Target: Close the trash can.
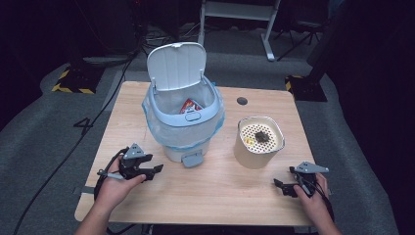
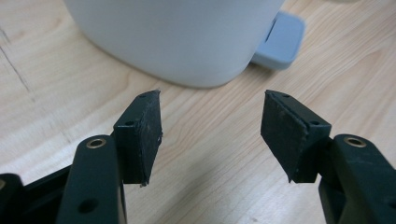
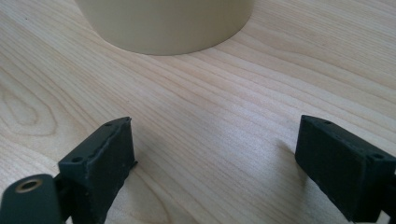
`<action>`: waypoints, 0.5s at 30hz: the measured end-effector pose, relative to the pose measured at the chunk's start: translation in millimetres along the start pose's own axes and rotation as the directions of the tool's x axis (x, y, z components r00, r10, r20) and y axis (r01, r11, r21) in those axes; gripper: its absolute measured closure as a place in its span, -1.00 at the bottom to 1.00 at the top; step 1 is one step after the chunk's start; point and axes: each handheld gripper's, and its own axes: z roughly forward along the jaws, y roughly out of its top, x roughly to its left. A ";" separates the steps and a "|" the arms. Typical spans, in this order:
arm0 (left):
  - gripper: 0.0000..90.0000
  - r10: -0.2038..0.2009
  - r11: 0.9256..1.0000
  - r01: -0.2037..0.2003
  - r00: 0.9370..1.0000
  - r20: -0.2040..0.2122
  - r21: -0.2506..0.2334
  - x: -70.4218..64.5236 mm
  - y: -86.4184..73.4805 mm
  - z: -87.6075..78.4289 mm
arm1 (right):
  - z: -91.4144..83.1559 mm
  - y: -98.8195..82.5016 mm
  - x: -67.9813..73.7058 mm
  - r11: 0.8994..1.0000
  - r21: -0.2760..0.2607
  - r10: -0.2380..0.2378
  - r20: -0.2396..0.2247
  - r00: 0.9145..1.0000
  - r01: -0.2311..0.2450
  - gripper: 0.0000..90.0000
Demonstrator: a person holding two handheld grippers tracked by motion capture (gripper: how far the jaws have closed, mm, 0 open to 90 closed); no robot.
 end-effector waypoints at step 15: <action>-0.14 0.048 0.991 -0.040 0.997 0.056 -0.126 3.8 51.9 -50.5 | 0.6 0.4 -0.3 1.000 0.000 -0.003 -0.002 1.000 0.003 -0.75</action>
